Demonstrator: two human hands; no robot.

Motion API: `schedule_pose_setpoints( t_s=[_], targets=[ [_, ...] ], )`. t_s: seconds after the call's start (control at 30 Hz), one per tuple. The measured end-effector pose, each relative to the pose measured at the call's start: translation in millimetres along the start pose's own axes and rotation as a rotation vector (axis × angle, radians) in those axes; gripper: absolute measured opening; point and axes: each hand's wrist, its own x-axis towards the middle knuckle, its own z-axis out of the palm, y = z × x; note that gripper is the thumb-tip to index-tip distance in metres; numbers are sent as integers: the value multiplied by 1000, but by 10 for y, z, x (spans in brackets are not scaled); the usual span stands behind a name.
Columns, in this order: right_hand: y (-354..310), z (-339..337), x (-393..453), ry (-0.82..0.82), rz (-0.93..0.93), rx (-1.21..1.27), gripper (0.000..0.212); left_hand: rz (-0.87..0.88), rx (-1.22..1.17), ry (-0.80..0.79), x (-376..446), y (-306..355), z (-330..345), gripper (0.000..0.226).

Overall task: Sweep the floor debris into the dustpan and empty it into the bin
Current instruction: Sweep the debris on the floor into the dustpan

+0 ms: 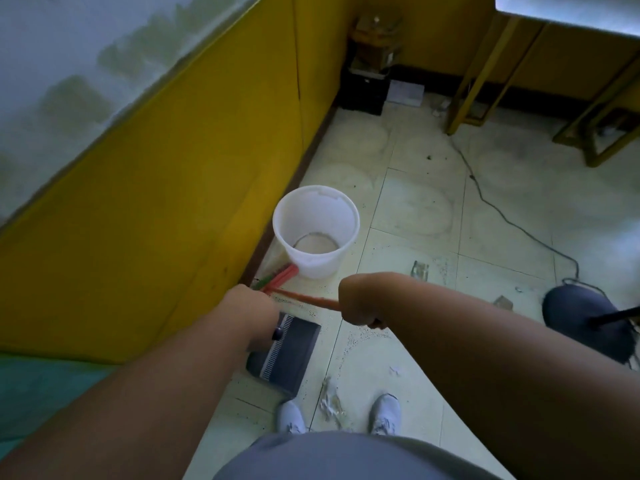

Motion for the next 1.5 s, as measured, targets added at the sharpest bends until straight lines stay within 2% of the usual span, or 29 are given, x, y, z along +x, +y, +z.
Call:
schedule_pose_setpoints(
  t_s=[0.2, 0.33, 0.47, 0.53, 0.77, 1.03, 1.23, 1.5],
  targets=[
    [291, -52, -76, -37, -25, 1, 36, -56, -77, -11, -11, 225, -224, 31],
    [619, -63, -139, -119, 2, -34, 40, -53, -134, 3, 57, 467, -443, 31],
    [1079, 11, -218, -118, 72, -60, 41, -42, -127, 4, 150, 697, -746, 29],
    [1334, 57, -236, -128, 129, 7, 43, -51, -138, 21, 211, 827, -900, 25],
    [2192, 76, -251, -32, 221, 322, 59, 9, -101, 176, 453, 1331, -1390, 24],
    [2775, 112, -296, 85, 242, 427, 56, 11, -136, 240, 655, 1750, -1852, 23],
    [3004, 233, -12, 129, 388, 502, 47, 62, -112, 374, 946, 1811, -2138, 20],
    [2981, 46, 624, 127, 524, 631, 37, 152, -183, 449, 1566, 1433, -2515, 14]
  ],
)
